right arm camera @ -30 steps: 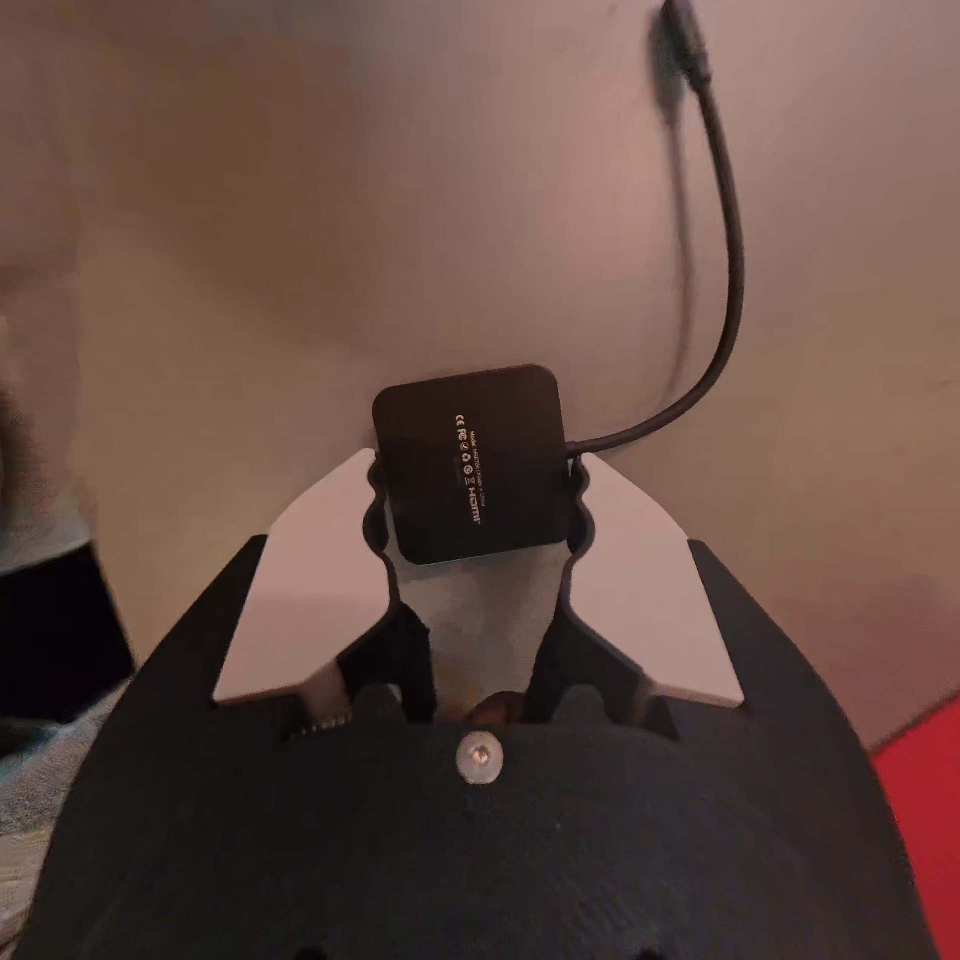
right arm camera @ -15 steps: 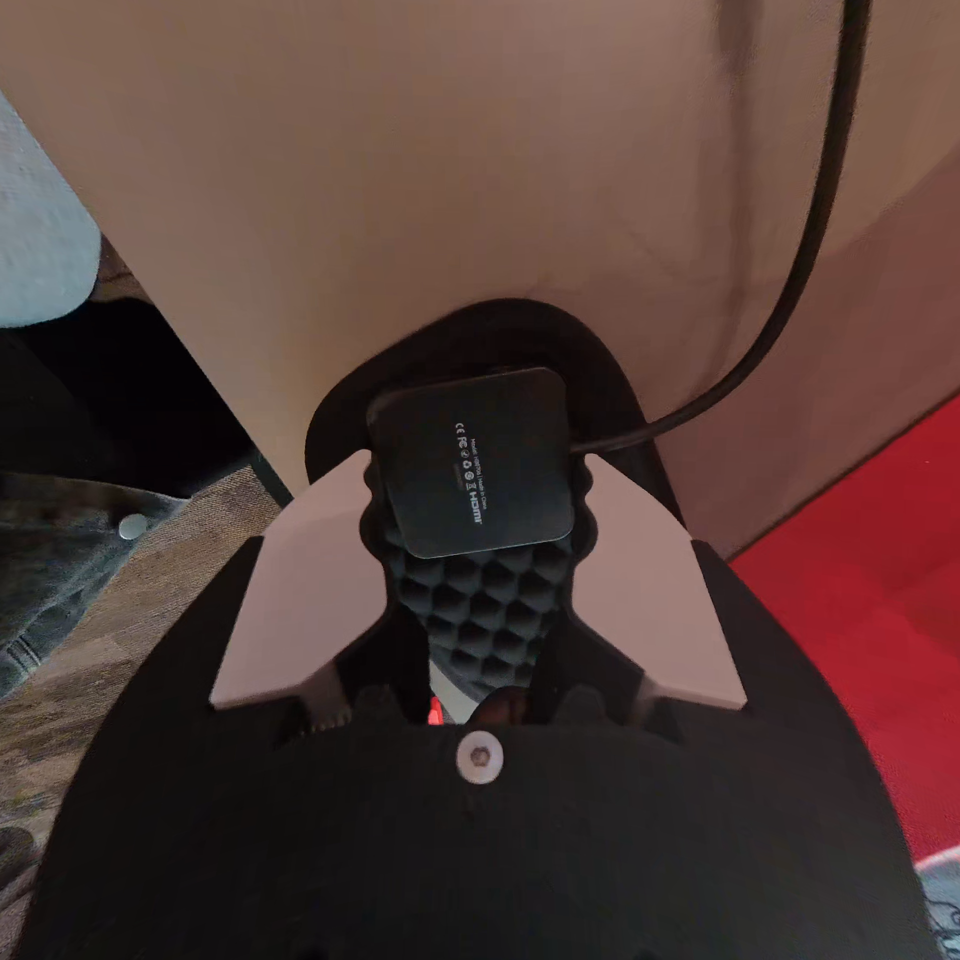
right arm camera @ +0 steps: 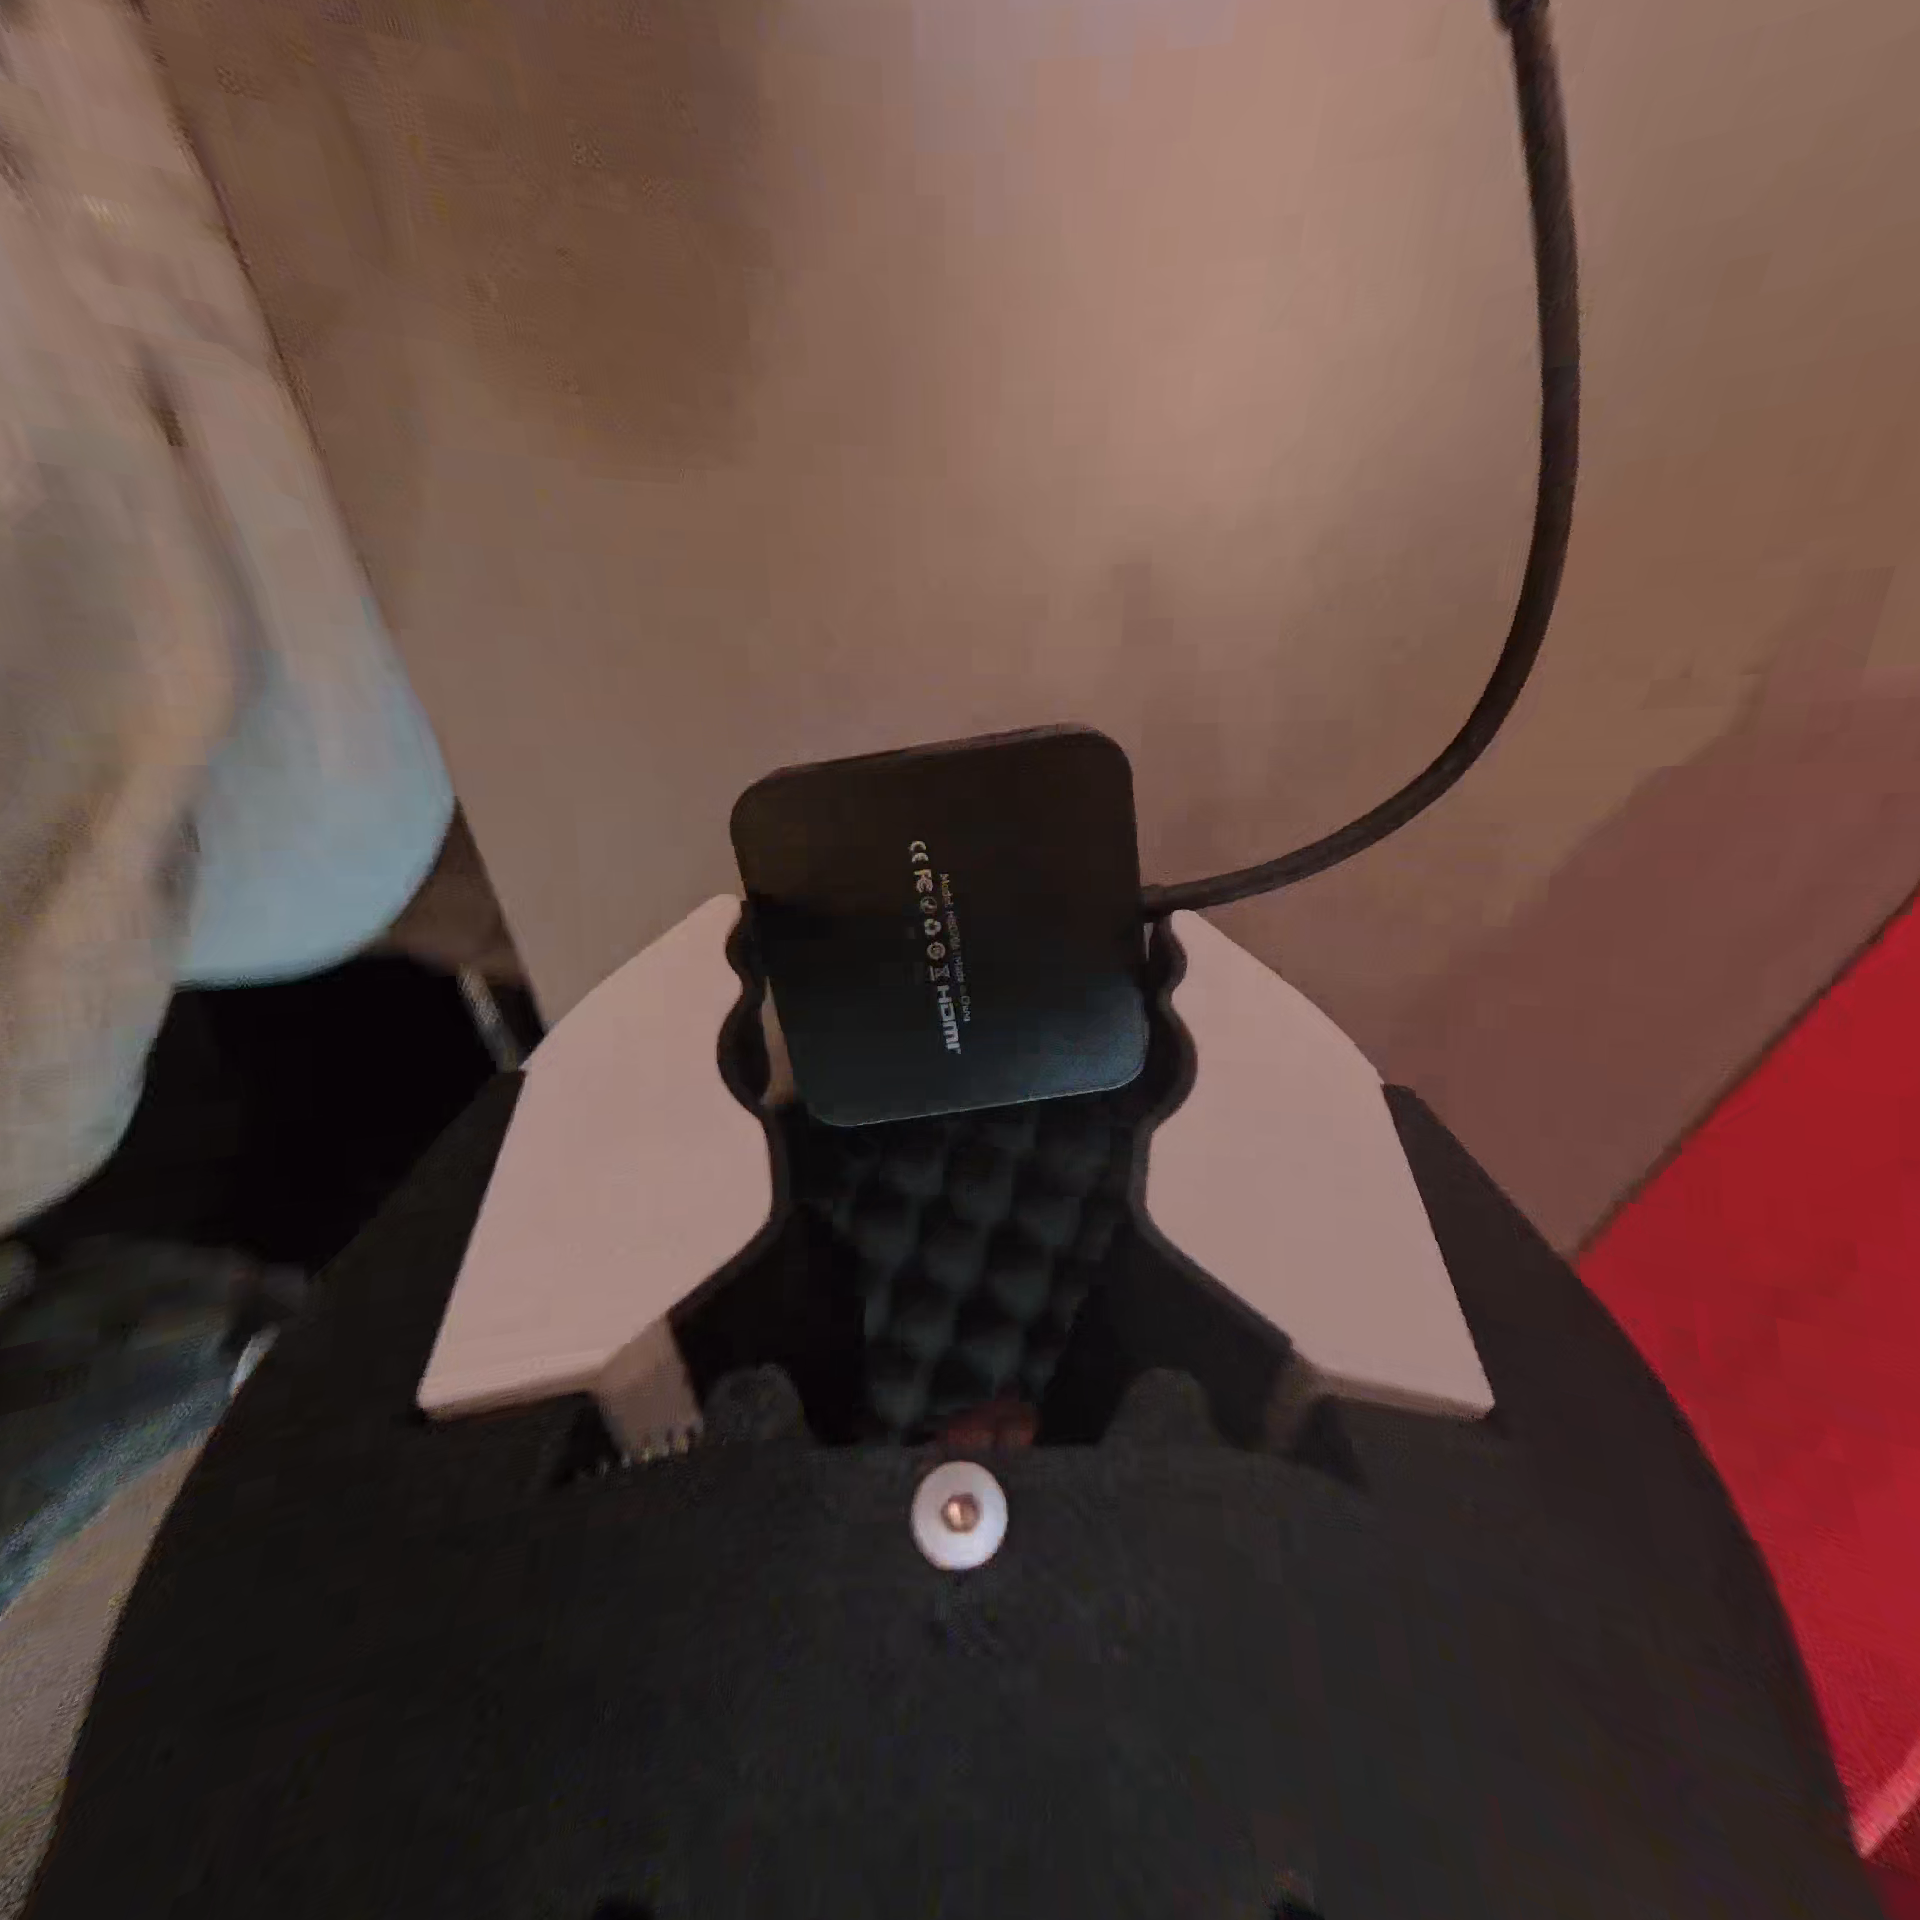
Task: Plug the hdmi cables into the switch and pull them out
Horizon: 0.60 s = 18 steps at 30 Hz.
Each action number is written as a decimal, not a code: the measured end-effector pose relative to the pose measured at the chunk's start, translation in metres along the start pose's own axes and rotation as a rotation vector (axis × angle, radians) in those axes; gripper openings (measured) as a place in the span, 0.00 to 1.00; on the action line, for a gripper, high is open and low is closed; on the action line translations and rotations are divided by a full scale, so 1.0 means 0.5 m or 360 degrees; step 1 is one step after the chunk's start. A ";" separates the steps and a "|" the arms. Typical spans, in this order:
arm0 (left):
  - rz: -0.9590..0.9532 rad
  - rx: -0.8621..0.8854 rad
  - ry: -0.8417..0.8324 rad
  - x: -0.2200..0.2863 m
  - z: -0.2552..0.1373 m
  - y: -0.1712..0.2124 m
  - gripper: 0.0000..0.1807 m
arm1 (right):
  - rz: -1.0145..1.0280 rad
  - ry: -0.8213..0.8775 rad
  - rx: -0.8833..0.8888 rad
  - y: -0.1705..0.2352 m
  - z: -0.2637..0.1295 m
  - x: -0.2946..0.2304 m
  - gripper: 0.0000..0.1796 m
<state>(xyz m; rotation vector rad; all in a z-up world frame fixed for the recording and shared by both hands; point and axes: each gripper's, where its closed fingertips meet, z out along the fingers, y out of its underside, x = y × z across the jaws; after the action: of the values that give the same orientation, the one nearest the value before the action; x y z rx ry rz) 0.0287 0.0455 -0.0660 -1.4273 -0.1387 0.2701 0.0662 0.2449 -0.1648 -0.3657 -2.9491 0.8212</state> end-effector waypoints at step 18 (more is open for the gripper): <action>0.0346 -0.0595 0.0098 0.008 -0.009 0.120 0.12 | -0.0537 -0.0071 0.0630 -0.319 0.190 0.048 0.40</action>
<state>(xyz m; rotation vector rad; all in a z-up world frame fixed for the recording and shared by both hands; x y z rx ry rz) 0.0278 0.0496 -0.1263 -1.8239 0.0193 0.3929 -0.0022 0.0707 -0.1638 0.1697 -2.6764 1.3260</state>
